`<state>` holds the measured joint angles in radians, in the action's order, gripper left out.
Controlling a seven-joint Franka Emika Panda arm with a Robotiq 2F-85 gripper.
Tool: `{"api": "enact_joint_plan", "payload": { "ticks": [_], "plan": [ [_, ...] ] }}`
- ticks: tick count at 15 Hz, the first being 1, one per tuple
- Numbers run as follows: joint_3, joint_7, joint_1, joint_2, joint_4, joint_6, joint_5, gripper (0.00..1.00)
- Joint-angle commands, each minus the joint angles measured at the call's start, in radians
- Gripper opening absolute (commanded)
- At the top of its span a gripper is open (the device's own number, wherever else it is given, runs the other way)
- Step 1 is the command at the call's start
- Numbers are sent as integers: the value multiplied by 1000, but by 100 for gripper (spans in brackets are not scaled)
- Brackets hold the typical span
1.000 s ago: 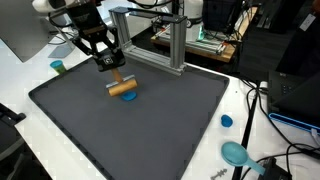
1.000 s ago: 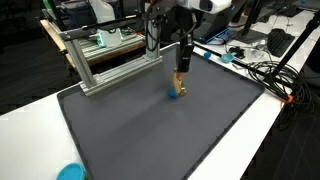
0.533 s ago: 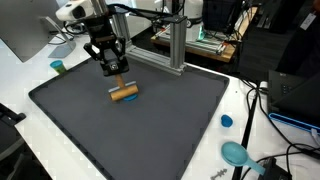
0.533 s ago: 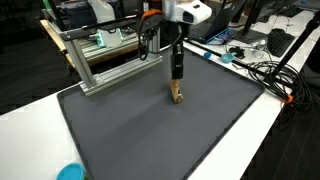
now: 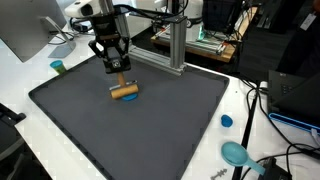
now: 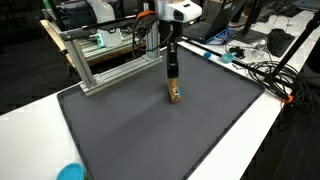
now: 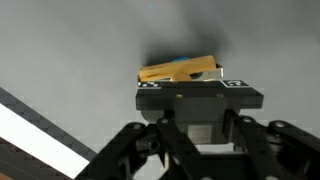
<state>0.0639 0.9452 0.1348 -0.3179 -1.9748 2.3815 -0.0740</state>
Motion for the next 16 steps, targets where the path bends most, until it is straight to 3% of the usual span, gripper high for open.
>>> {"api": "enact_joint_plan", "payload": {
  "ticks": [1, 7, 12, 16],
  "plan": [
    [14, 40, 7, -26, 19, -23, -34, 22],
    [47, 131, 17, -71, 55, -28, -118, 22],
    [49, 126, 12, -112, 82, -38, -121, 22],
    [51, 122, 16, -57, 68, -28, -131, 22]
  ]
}}
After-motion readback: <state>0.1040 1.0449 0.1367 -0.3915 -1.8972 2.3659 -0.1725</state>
